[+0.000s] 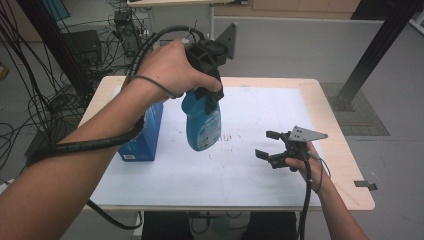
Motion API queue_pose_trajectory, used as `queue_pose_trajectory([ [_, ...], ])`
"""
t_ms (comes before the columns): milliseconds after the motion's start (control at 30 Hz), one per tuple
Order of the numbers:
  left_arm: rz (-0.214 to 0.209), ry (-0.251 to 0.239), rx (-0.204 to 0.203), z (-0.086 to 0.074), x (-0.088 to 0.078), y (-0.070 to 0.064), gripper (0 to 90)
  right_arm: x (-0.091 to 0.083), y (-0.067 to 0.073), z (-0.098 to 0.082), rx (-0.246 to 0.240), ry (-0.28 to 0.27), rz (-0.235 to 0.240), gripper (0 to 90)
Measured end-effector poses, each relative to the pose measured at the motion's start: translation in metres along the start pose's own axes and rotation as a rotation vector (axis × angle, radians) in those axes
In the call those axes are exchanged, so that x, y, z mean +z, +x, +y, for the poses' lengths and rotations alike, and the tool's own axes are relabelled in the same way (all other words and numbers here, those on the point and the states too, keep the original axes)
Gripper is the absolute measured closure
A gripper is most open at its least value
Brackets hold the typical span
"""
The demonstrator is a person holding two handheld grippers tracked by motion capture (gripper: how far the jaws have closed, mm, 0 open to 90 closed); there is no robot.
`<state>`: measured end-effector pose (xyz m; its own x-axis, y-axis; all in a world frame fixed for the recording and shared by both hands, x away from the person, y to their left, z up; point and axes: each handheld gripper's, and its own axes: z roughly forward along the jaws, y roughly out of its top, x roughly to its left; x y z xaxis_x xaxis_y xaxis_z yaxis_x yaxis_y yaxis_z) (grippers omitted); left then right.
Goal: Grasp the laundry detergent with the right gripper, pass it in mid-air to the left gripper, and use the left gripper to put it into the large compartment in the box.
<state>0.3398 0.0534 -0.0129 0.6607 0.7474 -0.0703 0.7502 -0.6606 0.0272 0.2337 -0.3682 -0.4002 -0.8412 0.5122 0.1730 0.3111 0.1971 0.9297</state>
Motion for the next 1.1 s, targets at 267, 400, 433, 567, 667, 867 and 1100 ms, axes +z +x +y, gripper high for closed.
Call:
queue_pose_trajectory([
  [267,0.011,-0.009,-0.067,-0.001,-0.024,0.017,37.3,-0.004,0.0,0.0,0.003,-0.009,-0.01,9.2],
  [400,-0.004,-0.017,-0.111,-0.003,-0.033,0.031,37.3,-0.004,0.001,-0.001,0.005,-0.011,-0.016,9.2],
  [433,-0.004,-0.017,-0.111,-0.003,-0.033,0.031,37.3,-0.004,0.001,-0.001,0.008,-0.012,-0.018,9.1],
  [567,-0.018,-0.019,-0.151,-0.005,-0.038,0.047,37.3,-0.005,0.001,-0.003,0.012,-0.018,-0.02,9.2],
  [667,-0.009,-0.021,-0.198,-0.007,-0.042,0.06,37.3,-0.006,0.002,-0.003,0.012,-0.013,-0.024,9.2],
  [867,0.009,-0.037,-0.303,-0.015,-0.042,0.083,37.3,-0.005,0.003,-0.003,0.014,-0.014,-0.029,9.2],
  [1100,0.01,-0.03,-0.388,-0.025,-0.044,0.112,37.3,0.0,0.003,-0.003,0.018,-0.017,-0.025,9.2],
])
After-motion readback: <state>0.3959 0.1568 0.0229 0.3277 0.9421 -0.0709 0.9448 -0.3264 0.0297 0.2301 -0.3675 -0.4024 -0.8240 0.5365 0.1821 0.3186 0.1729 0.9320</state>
